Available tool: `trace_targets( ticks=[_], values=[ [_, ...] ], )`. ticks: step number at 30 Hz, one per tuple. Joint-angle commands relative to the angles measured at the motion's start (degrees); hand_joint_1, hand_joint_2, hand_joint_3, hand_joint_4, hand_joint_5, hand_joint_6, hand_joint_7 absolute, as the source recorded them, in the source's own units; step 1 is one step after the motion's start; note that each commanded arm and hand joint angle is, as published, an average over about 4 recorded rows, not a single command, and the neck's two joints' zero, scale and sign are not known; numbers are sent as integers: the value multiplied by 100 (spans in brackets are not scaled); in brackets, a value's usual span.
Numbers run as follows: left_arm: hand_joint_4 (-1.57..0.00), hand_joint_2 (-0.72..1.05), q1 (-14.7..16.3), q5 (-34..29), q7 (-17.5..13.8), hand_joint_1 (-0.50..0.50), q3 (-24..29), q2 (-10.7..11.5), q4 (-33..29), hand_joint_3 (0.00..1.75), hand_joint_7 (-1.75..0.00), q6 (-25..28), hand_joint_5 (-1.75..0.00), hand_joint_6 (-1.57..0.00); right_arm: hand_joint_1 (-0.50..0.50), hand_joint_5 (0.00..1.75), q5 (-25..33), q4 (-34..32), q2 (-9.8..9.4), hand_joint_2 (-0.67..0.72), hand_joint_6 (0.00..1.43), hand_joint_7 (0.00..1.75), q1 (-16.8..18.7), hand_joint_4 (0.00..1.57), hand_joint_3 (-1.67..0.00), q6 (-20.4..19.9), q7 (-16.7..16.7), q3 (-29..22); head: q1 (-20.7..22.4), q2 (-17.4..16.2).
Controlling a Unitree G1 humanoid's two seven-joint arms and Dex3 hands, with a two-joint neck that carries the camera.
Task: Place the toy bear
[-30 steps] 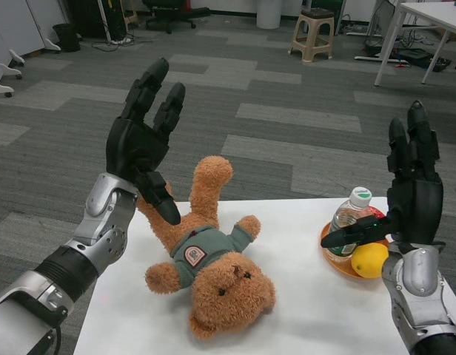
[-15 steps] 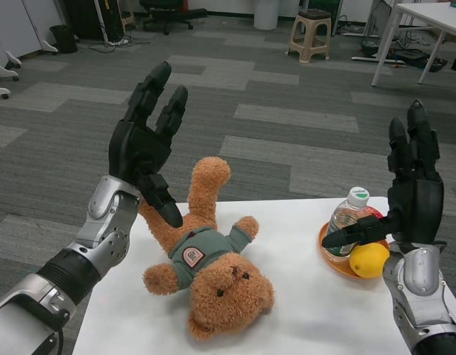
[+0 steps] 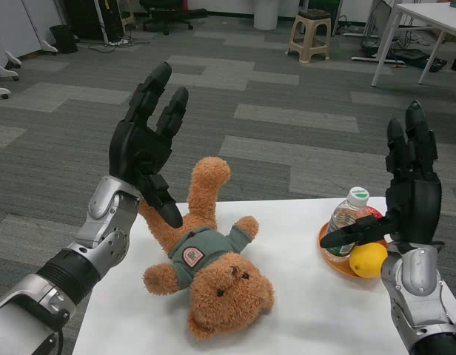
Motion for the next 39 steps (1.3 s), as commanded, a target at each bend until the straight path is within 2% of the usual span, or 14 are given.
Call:
trace_targets(
  ticks=[1,5,9,20,23,27,36,39],
  values=[
    [0,-72,-27,5,-31,-48,7,82,47,9,-28,24,0,0,-40,0,30,51,73,34,0,0,-20,0,0,-23,-11,-11,-5,-14],
    [0,-72,-49,-15,-40,-48,0,102,56,4,-24,33,0,0,-42,0,27,60,121,34,0,0,-20,0,0,-23,-11,-31,-7,-21],
    [0,-72,-60,-30,-42,-48,0,111,56,9,-28,39,0,0,-38,0,21,66,163,34,0,0,-20,0,0,-23,-11,-42,-17,-21],
    [0,-72,-58,-197,-58,-50,24,148,64,9,-28,39,0,0,-40,0,12,66,248,34,0,0,-20,0,0,-23,-11,-38,-19,-8],
    [0,-72,-36,-250,-58,-50,61,161,64,9,-28,33,0,0,-41,0,8,66,268,30,0,0,-20,0,0,-23,-7,-40,2,15],
    [0,-72,-21,-289,-60,-50,114,164,73,9,-23,18,0,0,-40,0,-5,86,288,31,0,0,-42,0,0,-23,-7,-40,6,27],
    [0,-72,-93,-351,-67,-50,127,183,236,9,-28,-15,0,0,-38,0,-41,202,352,28,0,0,-126,0,0,-23,2,-106,-26,-4],
    [0,-72,-135,-355,-69,-50,103,197,295,7,-24,-18,0,0,-41,0,-56,235,372,28,0,0,-152,0,0,-23,0,-121,-33,-7]
  ],
)
